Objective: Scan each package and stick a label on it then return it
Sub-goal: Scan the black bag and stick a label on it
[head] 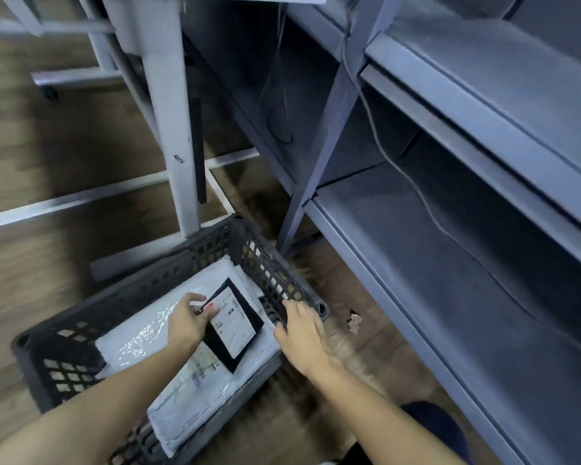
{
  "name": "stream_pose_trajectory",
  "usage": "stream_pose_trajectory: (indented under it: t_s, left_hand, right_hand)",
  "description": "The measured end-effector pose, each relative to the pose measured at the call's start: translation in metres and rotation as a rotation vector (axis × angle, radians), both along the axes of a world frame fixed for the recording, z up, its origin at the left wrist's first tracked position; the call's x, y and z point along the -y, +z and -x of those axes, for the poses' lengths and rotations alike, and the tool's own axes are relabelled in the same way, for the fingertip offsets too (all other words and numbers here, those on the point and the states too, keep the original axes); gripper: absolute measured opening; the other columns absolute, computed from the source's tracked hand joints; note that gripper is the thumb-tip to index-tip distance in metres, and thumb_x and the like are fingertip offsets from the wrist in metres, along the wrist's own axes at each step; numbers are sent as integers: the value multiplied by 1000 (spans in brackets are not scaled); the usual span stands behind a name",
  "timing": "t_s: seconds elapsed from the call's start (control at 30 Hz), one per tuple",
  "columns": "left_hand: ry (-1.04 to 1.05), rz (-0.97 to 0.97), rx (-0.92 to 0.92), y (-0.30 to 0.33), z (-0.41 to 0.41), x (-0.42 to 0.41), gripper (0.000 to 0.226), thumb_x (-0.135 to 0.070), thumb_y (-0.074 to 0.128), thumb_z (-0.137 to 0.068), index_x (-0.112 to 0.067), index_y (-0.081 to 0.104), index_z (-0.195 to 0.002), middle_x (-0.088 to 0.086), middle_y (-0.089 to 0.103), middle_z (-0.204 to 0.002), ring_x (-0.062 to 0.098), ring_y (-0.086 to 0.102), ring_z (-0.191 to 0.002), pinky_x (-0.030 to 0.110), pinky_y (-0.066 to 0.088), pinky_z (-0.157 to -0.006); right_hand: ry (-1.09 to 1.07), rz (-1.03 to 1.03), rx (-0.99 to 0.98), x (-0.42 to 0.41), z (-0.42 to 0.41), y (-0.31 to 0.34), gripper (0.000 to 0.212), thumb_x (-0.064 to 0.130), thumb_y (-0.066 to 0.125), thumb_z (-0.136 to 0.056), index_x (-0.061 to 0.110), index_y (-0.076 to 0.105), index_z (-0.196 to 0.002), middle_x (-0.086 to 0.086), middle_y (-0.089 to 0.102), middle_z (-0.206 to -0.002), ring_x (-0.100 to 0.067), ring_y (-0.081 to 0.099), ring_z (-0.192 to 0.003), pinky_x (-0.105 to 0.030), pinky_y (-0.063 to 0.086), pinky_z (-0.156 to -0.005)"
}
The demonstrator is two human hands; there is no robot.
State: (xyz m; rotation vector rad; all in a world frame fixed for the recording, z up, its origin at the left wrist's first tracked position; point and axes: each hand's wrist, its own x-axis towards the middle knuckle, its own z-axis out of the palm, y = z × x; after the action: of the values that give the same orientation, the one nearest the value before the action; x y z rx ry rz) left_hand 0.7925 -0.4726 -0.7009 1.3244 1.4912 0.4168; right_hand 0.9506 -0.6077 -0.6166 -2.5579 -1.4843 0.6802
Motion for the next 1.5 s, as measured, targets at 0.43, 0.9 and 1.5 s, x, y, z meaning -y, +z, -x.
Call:
stream_pose_trajectory:
  t_s: [0.43,0.9,1.5]
  left_hand:
    - [5,-350,429,223,-28,3,10,-21,83,-71,-24,75,-77,-14,71,-69,-3,65,-63,15,48,-59]
    - [-162,-363,524,385,-117,57,43,-4,64,-82,5,47,-120,20,54,-97,22,53,-73,34,44,-58]
    - [-470,-157,879,468,-266,211,41,-15,80,-76,-6,66,-114,11,66,-119,31,62,-110,49,47,-99]
  right_hand:
    - [29,-259,272,14,-35,159,53,25,39,-96,9,30,-146,-7,31,-152,-23,21,-143,-35,8,-120]
    - [-191,-433,639,110,-103,342,51,22,40,-96,4,32,-143,-11,37,-146,-26,29,-136,-35,14,-116]
    - [-660,-290,784,303,-182,392,32,16,38,-93,6,46,-123,-7,51,-119,-26,44,-114,-34,27,-108]
